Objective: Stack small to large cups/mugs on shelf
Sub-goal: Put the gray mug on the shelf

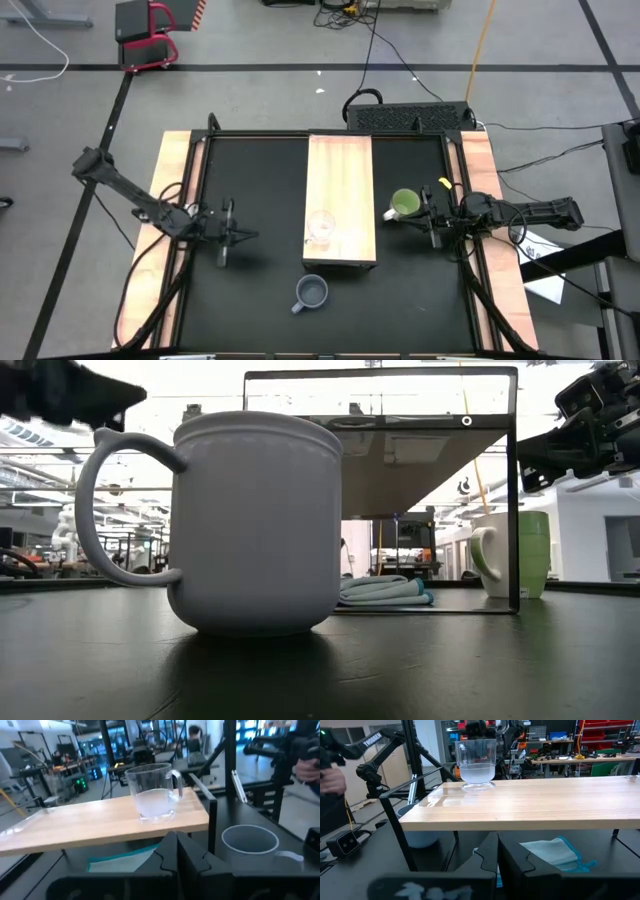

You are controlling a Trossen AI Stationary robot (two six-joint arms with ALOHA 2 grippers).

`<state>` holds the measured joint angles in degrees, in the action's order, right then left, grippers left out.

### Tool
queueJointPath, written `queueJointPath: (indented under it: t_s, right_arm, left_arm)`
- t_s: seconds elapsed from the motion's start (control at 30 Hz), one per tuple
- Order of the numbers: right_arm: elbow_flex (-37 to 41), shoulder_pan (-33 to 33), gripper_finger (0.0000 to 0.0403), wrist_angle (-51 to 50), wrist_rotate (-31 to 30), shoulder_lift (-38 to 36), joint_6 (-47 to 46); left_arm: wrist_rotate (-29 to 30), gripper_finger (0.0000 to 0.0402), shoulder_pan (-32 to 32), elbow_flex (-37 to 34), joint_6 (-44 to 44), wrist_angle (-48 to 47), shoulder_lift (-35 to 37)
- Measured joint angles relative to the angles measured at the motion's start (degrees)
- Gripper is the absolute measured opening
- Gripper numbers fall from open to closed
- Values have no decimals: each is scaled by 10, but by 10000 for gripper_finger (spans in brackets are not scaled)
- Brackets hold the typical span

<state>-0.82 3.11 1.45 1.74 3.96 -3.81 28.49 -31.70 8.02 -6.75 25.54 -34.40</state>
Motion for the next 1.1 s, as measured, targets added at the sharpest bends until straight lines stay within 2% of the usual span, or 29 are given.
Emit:
queueJointPath:
  t_s: [0.17, 0.3, 0.47, 0.7, 0.87, 1.1]
  right_arm:
    - [0, 0, 0, 0, 0, 0, 0]
    - [0, 0, 0, 0, 0, 0, 1]
    - [0, 0, 0, 0, 0, 0, 1]
    - [0, 0, 0, 0, 0, 0, 1]
    - [0, 0, 0, 0, 0, 0, 1]
    - [0, 0, 0, 0, 0, 0, 2]
  left_arm:
    - [-1, 0, 0, -72, 19, 63, 9]
    - [-9, 0, 0, -74, 30, 48, 7]
    - [-71, 0, 0, -74, 31, 47, 7]
    - [-109, 0, 0, -74, 105, 44, 1]
    - [-135, 0, 0, -74, 116, 64, -42]
    - [-189, 0, 0, -74, 80, 194, -148]
